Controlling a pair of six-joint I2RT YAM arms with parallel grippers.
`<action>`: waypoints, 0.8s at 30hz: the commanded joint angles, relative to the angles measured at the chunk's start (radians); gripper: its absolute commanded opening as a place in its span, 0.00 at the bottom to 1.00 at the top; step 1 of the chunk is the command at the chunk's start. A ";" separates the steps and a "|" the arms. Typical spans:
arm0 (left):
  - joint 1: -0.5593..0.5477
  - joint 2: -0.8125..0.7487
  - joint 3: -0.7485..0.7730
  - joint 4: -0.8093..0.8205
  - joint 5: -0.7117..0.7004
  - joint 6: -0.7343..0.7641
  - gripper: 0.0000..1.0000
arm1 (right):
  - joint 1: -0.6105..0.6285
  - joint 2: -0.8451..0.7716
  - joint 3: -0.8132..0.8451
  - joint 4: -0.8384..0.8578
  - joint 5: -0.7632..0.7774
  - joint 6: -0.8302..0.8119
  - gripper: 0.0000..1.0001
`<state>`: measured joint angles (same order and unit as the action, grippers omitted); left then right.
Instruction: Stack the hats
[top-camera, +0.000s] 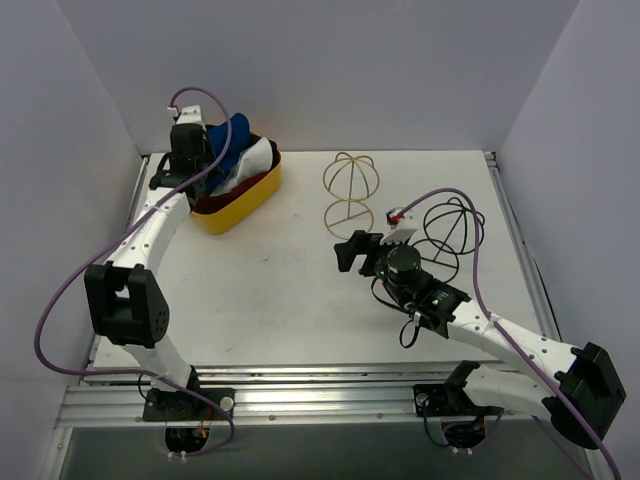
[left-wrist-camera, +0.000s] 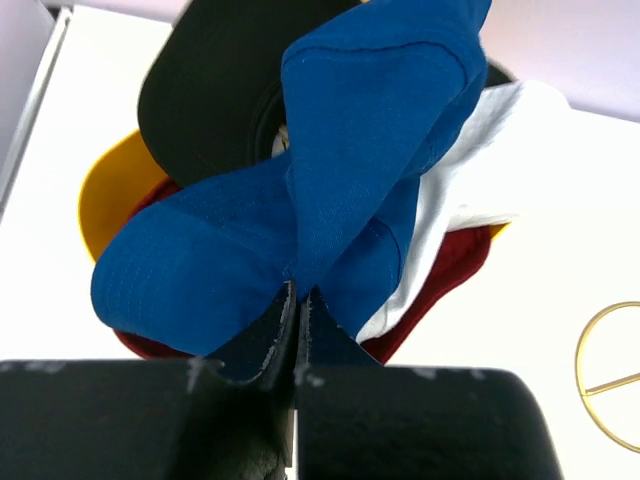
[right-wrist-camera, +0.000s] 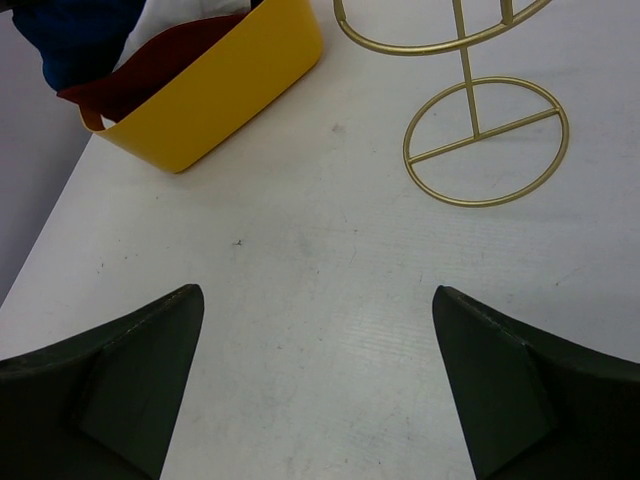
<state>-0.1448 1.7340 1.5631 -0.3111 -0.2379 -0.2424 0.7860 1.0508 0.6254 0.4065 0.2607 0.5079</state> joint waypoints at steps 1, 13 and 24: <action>0.007 -0.105 0.075 0.038 0.012 0.025 0.02 | 0.005 -0.021 0.033 0.029 0.009 -0.020 0.93; 0.005 -0.347 0.085 -0.098 0.285 -0.099 0.02 | 0.006 -0.074 0.027 0.054 -0.046 -0.052 0.93; -0.079 -0.646 -0.253 -0.068 0.698 -0.268 0.02 | 0.006 -0.178 0.120 0.069 -0.239 -0.088 0.86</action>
<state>-0.1776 1.1244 1.3891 -0.4168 0.3058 -0.4480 0.7868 0.9016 0.6685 0.4328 0.0643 0.4393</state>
